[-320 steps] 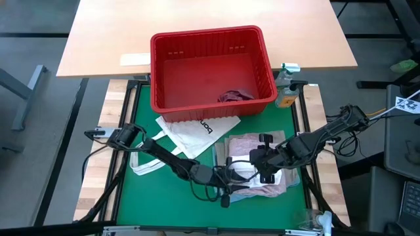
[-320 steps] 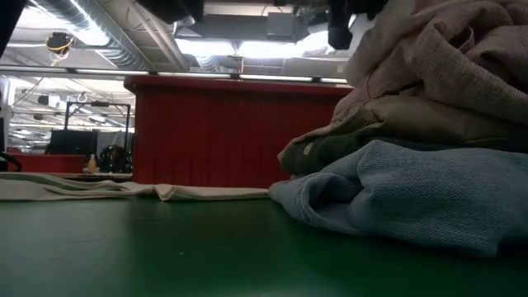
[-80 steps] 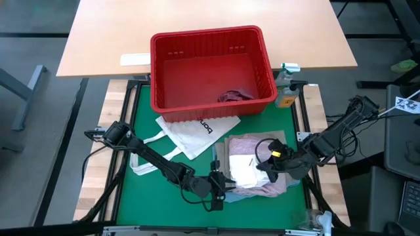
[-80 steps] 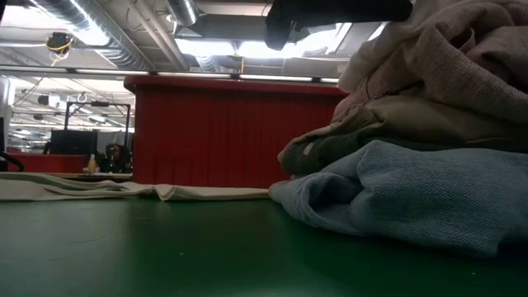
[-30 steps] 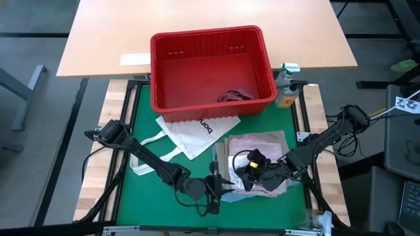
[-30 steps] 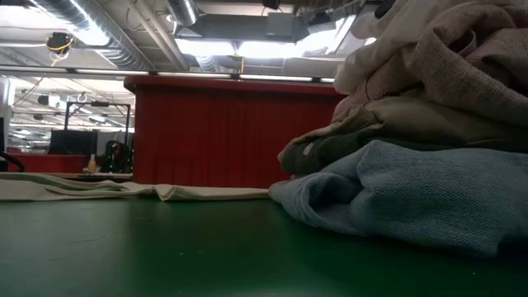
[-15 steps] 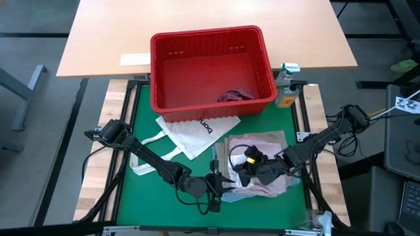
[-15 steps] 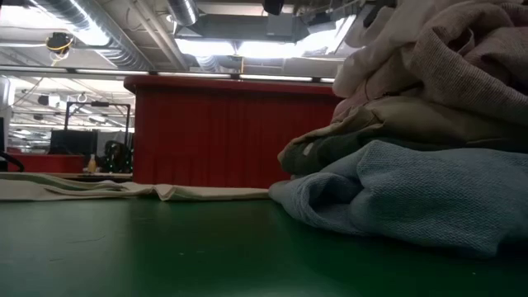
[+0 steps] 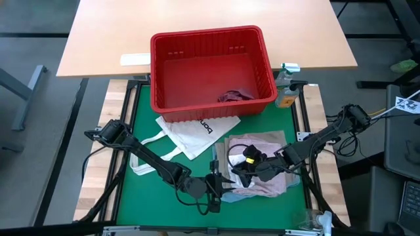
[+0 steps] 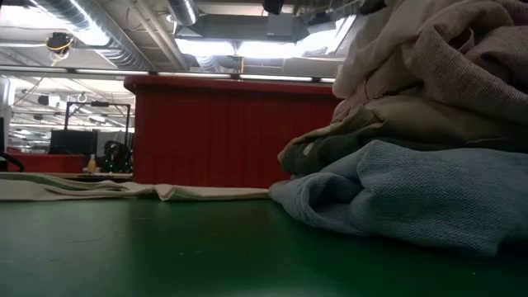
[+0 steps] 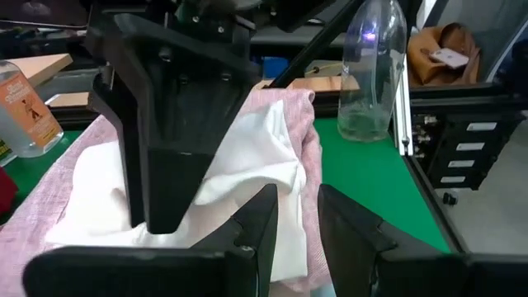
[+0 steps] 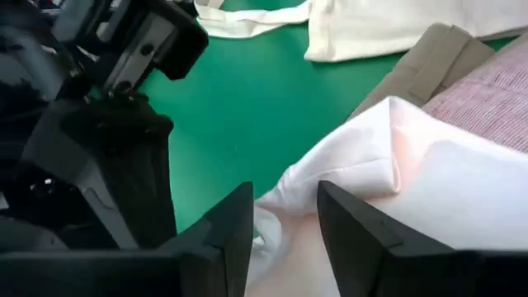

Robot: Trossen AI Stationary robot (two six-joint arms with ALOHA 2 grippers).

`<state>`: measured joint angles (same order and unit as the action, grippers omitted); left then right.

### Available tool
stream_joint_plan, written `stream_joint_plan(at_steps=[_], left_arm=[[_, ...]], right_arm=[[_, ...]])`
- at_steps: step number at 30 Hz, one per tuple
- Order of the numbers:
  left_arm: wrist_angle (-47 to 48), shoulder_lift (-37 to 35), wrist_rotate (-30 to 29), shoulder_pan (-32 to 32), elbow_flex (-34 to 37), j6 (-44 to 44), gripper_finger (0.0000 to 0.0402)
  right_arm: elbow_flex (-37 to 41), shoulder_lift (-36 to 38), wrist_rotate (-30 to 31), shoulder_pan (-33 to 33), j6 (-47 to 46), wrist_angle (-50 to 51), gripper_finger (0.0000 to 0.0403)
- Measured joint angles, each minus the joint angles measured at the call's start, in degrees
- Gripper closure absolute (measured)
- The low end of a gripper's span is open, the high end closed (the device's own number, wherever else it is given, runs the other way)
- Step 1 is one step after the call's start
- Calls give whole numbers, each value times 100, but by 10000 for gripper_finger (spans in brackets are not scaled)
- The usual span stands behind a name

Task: Fold laundry
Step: Fold the white underwear

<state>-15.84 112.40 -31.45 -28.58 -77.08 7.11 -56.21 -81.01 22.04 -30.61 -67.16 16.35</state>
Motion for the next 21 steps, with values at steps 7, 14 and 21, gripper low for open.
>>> stream_joint_plan(at_steps=[7,14,21], left_arm=[[-206,-7,110,-13,0,0,317],[-577,-7,112,-11,0,-2,317],[-799,-7,113,6,0,-19,317]], right_arm=[[0,247,214,-11,216,-4,265],[2,370,292,-11,674,-294,265],[2,374,128,-11,1540,-966,265]])
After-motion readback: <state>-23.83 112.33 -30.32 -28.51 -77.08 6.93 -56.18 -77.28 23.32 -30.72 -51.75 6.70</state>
